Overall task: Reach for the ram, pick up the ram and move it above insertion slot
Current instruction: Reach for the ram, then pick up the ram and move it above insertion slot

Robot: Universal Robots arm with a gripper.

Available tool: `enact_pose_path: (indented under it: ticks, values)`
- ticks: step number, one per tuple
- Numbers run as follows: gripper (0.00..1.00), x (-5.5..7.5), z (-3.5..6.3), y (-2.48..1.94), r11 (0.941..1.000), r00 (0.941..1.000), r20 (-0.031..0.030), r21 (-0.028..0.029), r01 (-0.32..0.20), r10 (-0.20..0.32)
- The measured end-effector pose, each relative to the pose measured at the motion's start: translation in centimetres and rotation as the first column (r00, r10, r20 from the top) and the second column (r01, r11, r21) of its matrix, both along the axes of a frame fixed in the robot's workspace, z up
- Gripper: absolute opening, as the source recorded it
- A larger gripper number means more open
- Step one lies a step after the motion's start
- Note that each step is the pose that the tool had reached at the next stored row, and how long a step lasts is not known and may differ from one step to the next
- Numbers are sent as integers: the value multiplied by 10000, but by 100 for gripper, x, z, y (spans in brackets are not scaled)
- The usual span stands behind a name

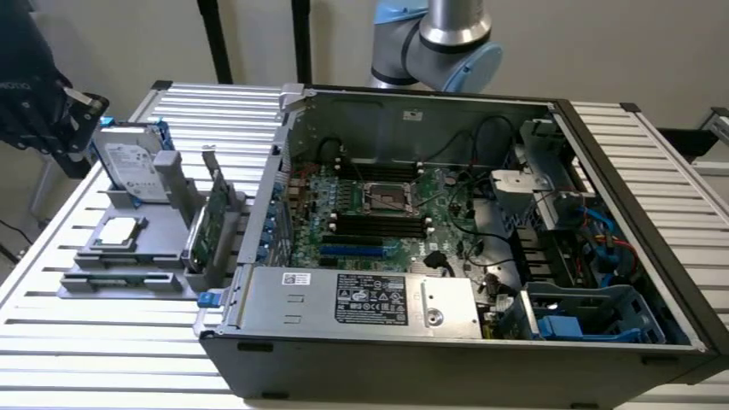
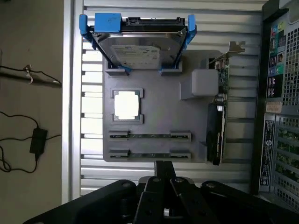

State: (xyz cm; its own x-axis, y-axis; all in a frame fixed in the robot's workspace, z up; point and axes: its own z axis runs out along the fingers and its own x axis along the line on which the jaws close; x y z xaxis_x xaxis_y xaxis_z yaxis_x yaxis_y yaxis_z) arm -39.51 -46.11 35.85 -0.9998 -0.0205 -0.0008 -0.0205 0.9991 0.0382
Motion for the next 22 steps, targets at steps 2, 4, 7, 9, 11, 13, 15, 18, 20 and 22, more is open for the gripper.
enact_pose_path:
  ticks: [2,4,7,9,11,13,15,18,20,22]
  values:
    - [11,17,-37,-39,10000,10000,0,-2,-8,8]
    - [11,29,-73,-80,10000,10000,0,-3,-16,16]
    - [11,39,-127,-163,10000,10000,0,-3,-24,24]
    - [11,43,-165,-225,10000,10000,0,-3,-26,26]
    - [11,51,-187,-268,10000,10000,1,-3,-30,30]
    - [11,57,-188,-276,10000,10000,0,-3,-30,30]
    - [11,56,-189,-277,10000,10000,0,-3,-29,29]
    - [11,57,-188,-277,10000,10000,0,-3,-30,30]
    - [11,57,-189,-277,10000,10000,0,-3,-30,30]
    - [11,57,-188,-277,10000,10000,0,-3,-30,30]
